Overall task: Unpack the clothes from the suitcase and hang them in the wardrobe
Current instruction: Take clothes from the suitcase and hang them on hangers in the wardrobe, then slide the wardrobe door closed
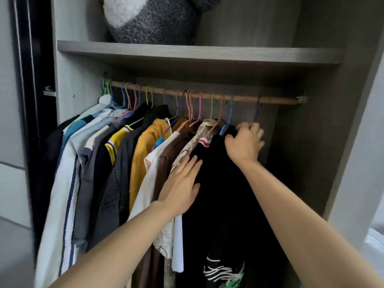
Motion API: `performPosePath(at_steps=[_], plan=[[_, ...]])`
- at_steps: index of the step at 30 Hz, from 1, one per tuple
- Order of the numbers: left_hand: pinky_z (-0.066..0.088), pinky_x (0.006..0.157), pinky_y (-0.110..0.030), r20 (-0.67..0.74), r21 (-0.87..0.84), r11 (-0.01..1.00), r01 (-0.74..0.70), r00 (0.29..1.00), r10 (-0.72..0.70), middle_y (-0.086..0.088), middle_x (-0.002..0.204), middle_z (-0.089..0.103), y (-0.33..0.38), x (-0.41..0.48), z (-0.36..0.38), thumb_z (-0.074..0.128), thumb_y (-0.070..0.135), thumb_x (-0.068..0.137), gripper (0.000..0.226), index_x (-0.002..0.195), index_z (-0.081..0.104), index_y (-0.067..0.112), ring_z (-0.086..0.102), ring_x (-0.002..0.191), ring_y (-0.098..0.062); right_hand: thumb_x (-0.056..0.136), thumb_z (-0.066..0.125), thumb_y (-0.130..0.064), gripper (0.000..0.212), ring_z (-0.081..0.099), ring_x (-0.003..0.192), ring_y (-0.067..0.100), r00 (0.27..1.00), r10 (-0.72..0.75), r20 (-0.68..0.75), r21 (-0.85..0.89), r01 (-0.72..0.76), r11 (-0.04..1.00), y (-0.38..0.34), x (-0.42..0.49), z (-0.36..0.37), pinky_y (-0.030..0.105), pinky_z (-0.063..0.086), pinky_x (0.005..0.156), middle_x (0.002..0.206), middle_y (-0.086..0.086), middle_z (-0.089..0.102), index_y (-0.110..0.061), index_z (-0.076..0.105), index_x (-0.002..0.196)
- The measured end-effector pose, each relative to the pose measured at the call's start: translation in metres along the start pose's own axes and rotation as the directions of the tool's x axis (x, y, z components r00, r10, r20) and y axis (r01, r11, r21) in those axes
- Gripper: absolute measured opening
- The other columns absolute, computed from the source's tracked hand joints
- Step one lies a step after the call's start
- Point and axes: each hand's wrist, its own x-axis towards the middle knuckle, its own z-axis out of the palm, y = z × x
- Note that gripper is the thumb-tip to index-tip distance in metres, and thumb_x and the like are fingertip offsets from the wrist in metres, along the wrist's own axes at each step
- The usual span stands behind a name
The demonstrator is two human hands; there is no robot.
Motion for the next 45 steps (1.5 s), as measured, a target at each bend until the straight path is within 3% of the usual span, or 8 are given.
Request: performPosePath(at_steps=[8, 15, 21, 27, 30, 35, 38, 45], plan=[[-0.002, 0.118, -0.021, -0.151, 0.107, 0.933, 0.343, 0.933, -0.325, -0.001, 0.162, 0.001, -0.078, -0.121, -0.035, 0.048, 0.019, 0.096, 0.069, 0.153, 0.011, 0.008, -0.004, 0.148, -0.012, 0.083, 0.057, -0.023, 0.025, 0.039, 0.115, 0.031, 0.891, -0.45, 0.059, -0.006, 0.452, 0.892, -0.073, -0.097, 0.074, 0.045, 0.031, 0.094, 0.119, 0.008, 0.047, -0.013, 0.057, 0.106], [0.01, 0.121, -0.036, -0.102, 0.175, 0.543, 0.821, 0.563, -0.82, -0.018, 0.16, 0.005, -0.162, -0.256, -0.069, 0.047, 0.019, 0.096, 0.067, 0.151, 0.014, 0.001, 0.004, 0.148, -0.031, 0.075, 0.059, -0.022, 0.033, 0.048, 0.107, 0.033, 0.626, -0.694, 0.355, 0.173, 0.686, 0.707, -0.134, -0.198, 0.169, 0.045, 0.041, 0.087, 0.115, 0.009, 0.052, -0.009, 0.059, 0.106], [0.012, 0.117, -0.032, -0.154, 0.169, 0.331, 0.928, 0.357, -0.921, -0.015, 0.16, 0.009, -0.239, -0.285, -0.087, 0.036, 0.026, 0.102, 0.058, 0.152, 0.015, 0.006, 0.009, 0.147, -0.029, 0.091, 0.047, -0.019, 0.043, 0.035, 0.126, 0.028, 0.379, -0.822, 0.425, 0.295, 0.801, 0.521, -0.215, -0.208, 0.245, 0.038, 0.032, 0.101, 0.135, 0.007, 0.04, -0.009, 0.045, 0.132], [0.023, 0.115, -0.031, -0.173, -0.143, 0.24, 0.96, 0.215, -0.961, -0.007, 0.157, 0.023, -0.296, -0.258, -0.054, 0.045, 0.031, 0.1, 0.057, 0.149, 0.028, 0.01, 0.025, 0.145, -0.021, 0.074, 0.06, -0.011, 0.058, 0.042, 0.137, 0.028, 0.072, -0.964, 0.255, 0.143, 0.983, 0.111, -0.281, -0.19, 0.309, 0.042, 0.04, 0.106, 0.145, 0.01, 0.049, -0.01, 0.057, 0.132], [0.04, 0.103, -0.031, -0.118, -0.205, 0.218, 0.954, 0.197, -0.973, 0.004, 0.139, 0.042, -0.313, -0.249, -0.028, 0.05, 0.033, 0.097, 0.047, 0.14, 0.038, 0.019, 0.047, 0.128, -0.017, 0.096, 0.042, -0.017, 0.058, -0.001, 0.15, 0.032, -0.148, -0.955, 0.255, -0.116, 0.976, -0.183, -0.3, -0.179, 0.33, 0.052, 0.003, 0.118, 0.161, 0.018, 0.01, -0.006, 0.025, 0.151], [0.048, 0.072, -0.033, -0.239, -0.252, 0.162, 0.954, 0.101, -0.966, 0.006, 0.092, 0.046, -0.321, -0.248, -0.001, 0.059, 0.03, 0.09, 0.019, 0.092, 0.043, 0.02, 0.052, 0.081, -0.013, 0.093, 0.053, -0.015, 0.036, 0.008, 0.149, 0.035, -0.22, -0.957, 0.192, -0.083, 0.967, -0.239, -0.301, -0.174, 0.349, 0.056, -0.007, 0.114, 0.149, 0.017, 0.036, -0.011, 0.055, 0.128], [0.042, 0.063, -0.026, -0.291, -0.197, 0.249, 0.948, 0.186, -0.938, 0.009, 0.089, 0.051, -0.321, -0.254, 0.006, 0.058, 0.031, 0.092, 0.015, 0.094, 0.045, 0.023, 0.053, 0.077, -0.01, 0.077, 0.071, -0.012, 0.018, 0.037, 0.139, 0.033, -0.193, -0.98, 0.042, 0.007, 0.981, -0.192, -0.299, -0.175, 0.362, 0.057, 0.011, 0.116, 0.124, 0.012, 0.061, -0.013, 0.072, 0.095], [0.036, 0.055, -0.016, -0.328, -0.124, 0.304, 0.945, 0.25, -0.911, 0.01, 0.077, 0.058, -0.319, -0.262, 0.007, 0.059, 0.033, 0.09, 0.016, 0.09, 0.047, 0.022, 0.054, 0.068, -0.004, 0.074, 0.067, -0.008, 0.016, 0.046, 0.133, 0.028, -0.17, -0.982, -0.084, 0.06, 0.983, -0.175, -0.291, -0.178, 0.357, 0.054, 0.01, 0.116, 0.109, 0.006, 0.064, -0.014, 0.074, 0.088]])
